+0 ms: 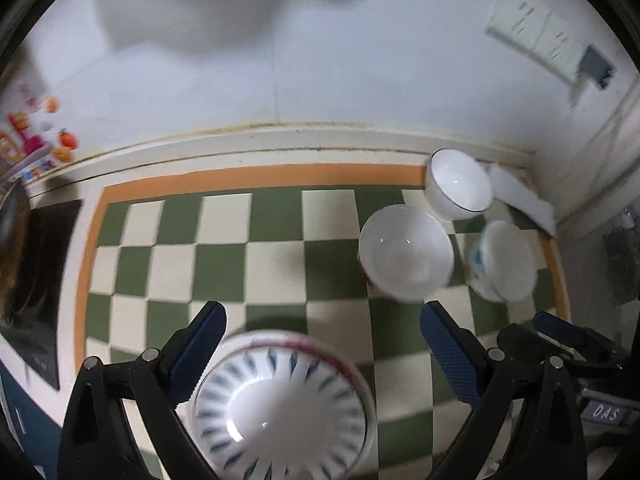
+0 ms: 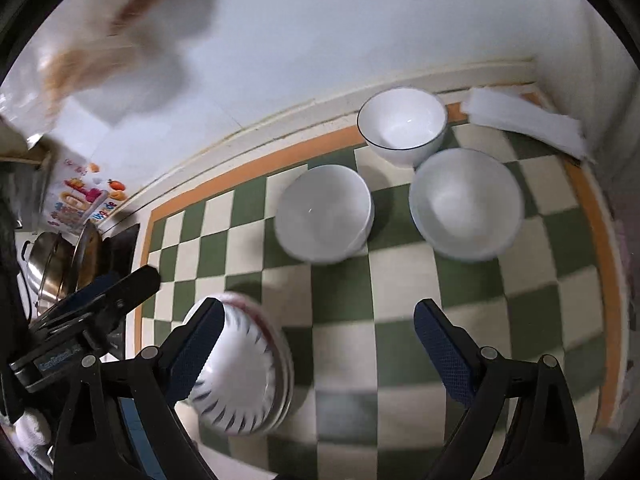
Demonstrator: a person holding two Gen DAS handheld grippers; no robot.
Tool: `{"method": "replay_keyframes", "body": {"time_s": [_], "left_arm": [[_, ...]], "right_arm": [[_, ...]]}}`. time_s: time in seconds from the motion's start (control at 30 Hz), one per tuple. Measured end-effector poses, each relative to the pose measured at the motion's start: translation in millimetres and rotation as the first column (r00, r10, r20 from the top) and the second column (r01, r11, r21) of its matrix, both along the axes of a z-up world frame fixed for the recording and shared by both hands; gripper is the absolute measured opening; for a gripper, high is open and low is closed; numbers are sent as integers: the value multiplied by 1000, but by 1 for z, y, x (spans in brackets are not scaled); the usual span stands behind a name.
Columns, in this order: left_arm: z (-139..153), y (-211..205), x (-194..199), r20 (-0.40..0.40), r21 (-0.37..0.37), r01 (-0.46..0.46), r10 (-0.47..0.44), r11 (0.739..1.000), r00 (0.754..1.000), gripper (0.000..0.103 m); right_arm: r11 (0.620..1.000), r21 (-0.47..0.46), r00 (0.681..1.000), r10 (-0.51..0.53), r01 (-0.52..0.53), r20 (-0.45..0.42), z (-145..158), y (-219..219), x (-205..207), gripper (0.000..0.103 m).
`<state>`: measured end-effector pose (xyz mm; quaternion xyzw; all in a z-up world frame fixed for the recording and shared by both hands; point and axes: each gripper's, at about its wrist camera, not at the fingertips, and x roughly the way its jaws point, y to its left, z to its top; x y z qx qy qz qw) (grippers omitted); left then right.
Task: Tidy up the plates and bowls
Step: 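Move both grippers to a white bowl and close on its rim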
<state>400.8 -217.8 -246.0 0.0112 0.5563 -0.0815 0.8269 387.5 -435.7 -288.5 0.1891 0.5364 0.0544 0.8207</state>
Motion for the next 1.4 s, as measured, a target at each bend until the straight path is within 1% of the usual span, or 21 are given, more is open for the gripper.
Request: {"method": "replay_keyframes", "body": {"time_s": [0.03, 0.1, 0.13, 0.2, 0.23, 0.27, 0.33, 0.4, 0.43, 0.47, 0.5, 0.53, 0.57, 0.6, 0.67, 0.73, 0.87, 1.03, 1.13, 1.27, 1.4], "left_arm": [[-9, -4, 12, -24, 6, 4, -4, 1000, 1000, 97], [-29, -13, 35, -82, -2, 17, -17, 1000, 996, 90], [-39, -16, 46, -111, -4, 20, -20, 1000, 994, 85], [-59, -23, 65, -167, -26, 32, -36, 999, 985, 76], [-67, -26, 71, -188, -28, 33, -38, 999, 982, 66], [-75, -30, 78, -213, -34, 43, -49, 999, 976, 61], [-88, -37, 87, -248, -51, 56, -67, 997, 967, 56], [-100, -44, 95, -282, -64, 72, -87, 995, 956, 43], [-105, -47, 98, -297, -64, 80, -96, 995, 950, 33], [-111, -52, 101, -312, -68, 92, -109, 993, 944, 27], [-114, -53, 103, -322, -72, 99, -117, 992, 940, 25], [-117, -56, 103, -321, -54, 104, -116, 993, 940, 23], [-118, -57, 103, -315, -49, 109, -119, 993, 941, 23], [-117, -58, 103, -309, -51, 116, -126, 992, 943, 23], [-115, -57, 100, -313, -58, 115, -127, 992, 941, 21], [-111, -56, 96, -311, -61, 113, -127, 992, 942, 21], [-92, -60, 83, -282, -57, 126, -137, 990, 949, 21], [-54, -66, 50, -256, -81, 152, -168, 985, 952, 21], [-38, -72, 26, -243, -98, 171, -191, 980, 951, 21], [-32, -82, -3, -248, -110, 189, -211, 976, 945, 21], [-46, -92, -30, -289, -124, 198, -227, 972, 930, 21]], "right_arm": [[1000, 10, 1000, 1, -1, -17, -8, -3, 12, 95], [999, 43, 999, 11, -8, -51, -27, -9, 36, 86], [998, 59, 997, 13, -9, -75, -38, -12, 51, 83], [997, 72, 994, 19, -11, -105, -54, -14, 68, 71], [996, 84, 991, 24, -13, -130, -66, -15, 80, 69], [996, 89, 989, 28, -15, -145, -75, -15, 87, 67], [996, 91, 985, 32, -17, -169, -90, -16, 99, 60], [995, 102, 981, 35, -15, -190, -101, -13, 106, 48], [995, 97, 977, 33, -12, -209, -110, -13, 113, 46], [996, 85, 976, 27, -9, -214, -114, -12, 116, 42], [997, 73, 975, 24, -8, -219, -117, -11, 118, 29], [999, 47, 975, 20, -10, -223, -120, -11, 122, 25], [999, 47, 975, 16, -6, -222, -122, -11, 124, 18], [999, 44, 975, 10, 0, -223, -124, -11, 125, 17], [999, 36, 977, 1, 6, -213, -124, -12, 128, 17], [999, 30, 978, -5, 11, -210, -124, -12, 128, 16], [999, 35, 978, 5, 2, -208, -116, -9, 120, 16], [999, 51, 982, 25, -16, -189, -87, -16, 93, 16], [998, 58, 984, 27, -17, -176, -68, -25, 71, 16], [998, 64, 985, 19, -8, -169, -51, -41, 34, 16], [997, 71, 984, 5, 8, -180, -51, -57, 0, 16]]}}
